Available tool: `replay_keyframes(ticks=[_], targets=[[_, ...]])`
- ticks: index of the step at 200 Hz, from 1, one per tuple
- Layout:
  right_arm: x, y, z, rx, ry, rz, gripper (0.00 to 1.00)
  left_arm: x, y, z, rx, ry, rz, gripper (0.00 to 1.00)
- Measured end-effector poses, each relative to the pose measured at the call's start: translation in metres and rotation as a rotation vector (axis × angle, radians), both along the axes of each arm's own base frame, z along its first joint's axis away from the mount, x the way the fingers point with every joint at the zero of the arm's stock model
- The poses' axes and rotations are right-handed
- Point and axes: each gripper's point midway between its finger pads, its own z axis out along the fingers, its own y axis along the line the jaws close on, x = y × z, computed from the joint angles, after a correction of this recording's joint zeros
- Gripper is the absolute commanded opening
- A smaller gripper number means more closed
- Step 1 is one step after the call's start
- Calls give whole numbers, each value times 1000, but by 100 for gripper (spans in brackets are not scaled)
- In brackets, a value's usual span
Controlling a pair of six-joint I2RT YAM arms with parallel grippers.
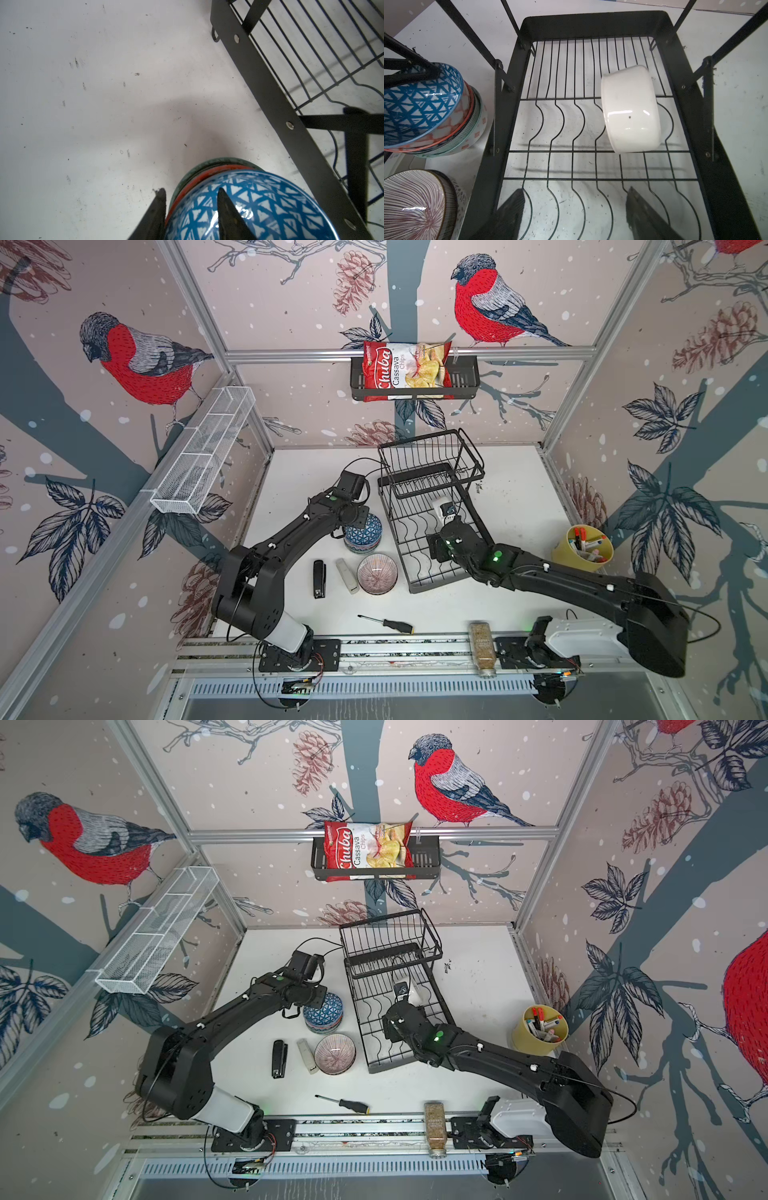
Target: Load the bowls into the dish rack
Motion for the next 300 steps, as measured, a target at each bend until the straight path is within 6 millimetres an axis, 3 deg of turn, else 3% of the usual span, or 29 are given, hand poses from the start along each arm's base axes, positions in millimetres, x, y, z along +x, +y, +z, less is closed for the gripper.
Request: replay_keyframes(ticks=[44, 86, 141, 179, 209, 263, 300], targets=[[0, -1, 0, -1, 0, -1, 77, -1, 2, -5, 12, 12, 3, 33], [0, -1, -1, -1, 0, 0, 77, -1, 3, -3, 17, 12, 7, 36], [0, -1, -1, -1, 0, 0, 77, 2, 3, 19, -20, -32, 51, 39], [0, 2, 1, 5, 1, 3, 77, -8, 1, 24, -73, -11, 101, 39], [-1, 14, 11, 32, -2, 15, 76, -23, 1, 30, -115, -18, 139, 38], [-3, 46, 13, 25, 36, 38, 75, -54, -20, 53, -185, -57, 102, 38], [-8, 79, 15, 17, 67, 64, 72, -72, -11, 57, -247, -81, 161, 38]])
